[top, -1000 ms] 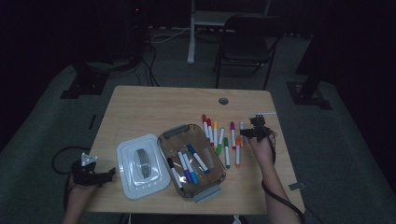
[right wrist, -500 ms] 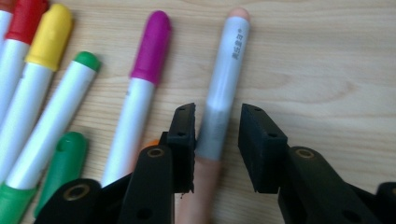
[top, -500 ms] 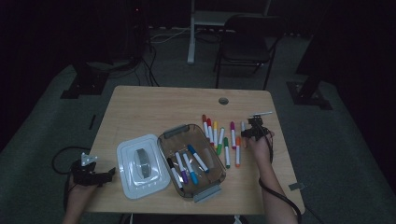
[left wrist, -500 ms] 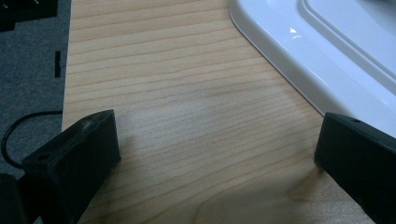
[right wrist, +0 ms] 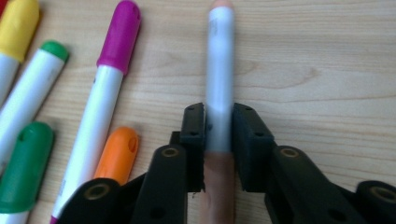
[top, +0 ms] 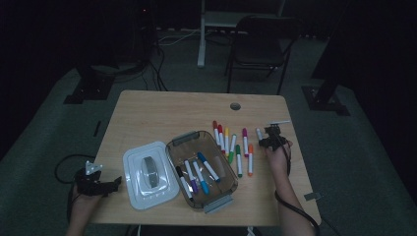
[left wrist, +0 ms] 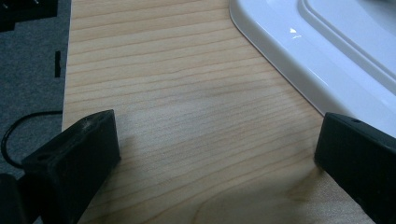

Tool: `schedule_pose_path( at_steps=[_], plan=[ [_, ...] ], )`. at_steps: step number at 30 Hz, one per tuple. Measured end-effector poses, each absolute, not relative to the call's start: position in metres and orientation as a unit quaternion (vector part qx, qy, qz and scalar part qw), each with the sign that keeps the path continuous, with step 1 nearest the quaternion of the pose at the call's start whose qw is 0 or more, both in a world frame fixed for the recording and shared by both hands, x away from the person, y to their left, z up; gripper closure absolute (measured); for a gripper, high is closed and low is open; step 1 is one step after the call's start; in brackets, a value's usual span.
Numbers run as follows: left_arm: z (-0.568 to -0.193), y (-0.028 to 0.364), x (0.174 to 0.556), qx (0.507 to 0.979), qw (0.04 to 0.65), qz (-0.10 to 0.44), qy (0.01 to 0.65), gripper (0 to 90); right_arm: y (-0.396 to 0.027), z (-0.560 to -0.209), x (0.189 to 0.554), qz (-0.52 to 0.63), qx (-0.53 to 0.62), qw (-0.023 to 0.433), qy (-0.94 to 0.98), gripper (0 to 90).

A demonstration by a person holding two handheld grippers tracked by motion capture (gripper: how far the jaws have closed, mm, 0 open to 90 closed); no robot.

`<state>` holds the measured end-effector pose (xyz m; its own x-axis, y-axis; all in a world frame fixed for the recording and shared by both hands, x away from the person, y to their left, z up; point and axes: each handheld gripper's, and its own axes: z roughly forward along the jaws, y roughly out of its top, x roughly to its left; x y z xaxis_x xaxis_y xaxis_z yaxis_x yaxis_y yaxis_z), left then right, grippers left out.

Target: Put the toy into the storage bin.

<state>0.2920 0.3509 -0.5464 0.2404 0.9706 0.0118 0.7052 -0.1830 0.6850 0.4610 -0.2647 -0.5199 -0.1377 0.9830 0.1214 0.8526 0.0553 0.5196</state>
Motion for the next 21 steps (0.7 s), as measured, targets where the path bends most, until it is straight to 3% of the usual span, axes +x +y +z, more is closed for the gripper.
schedule_pose_path(
  at_steps=[11,21],
  plan=[
    [-0.546,0.351,0.292,0.734,0.287,0.231,0.571,0.5,-0.275,-0.512,0.451,0.276,0.654,0.108,0.696,77.1],
    [-0.546,0.351,0.292,0.733,0.287,0.231,0.571,0.5,-0.277,-0.464,0.426,0.338,0.632,0.114,0.688,77.0]
  ],
)
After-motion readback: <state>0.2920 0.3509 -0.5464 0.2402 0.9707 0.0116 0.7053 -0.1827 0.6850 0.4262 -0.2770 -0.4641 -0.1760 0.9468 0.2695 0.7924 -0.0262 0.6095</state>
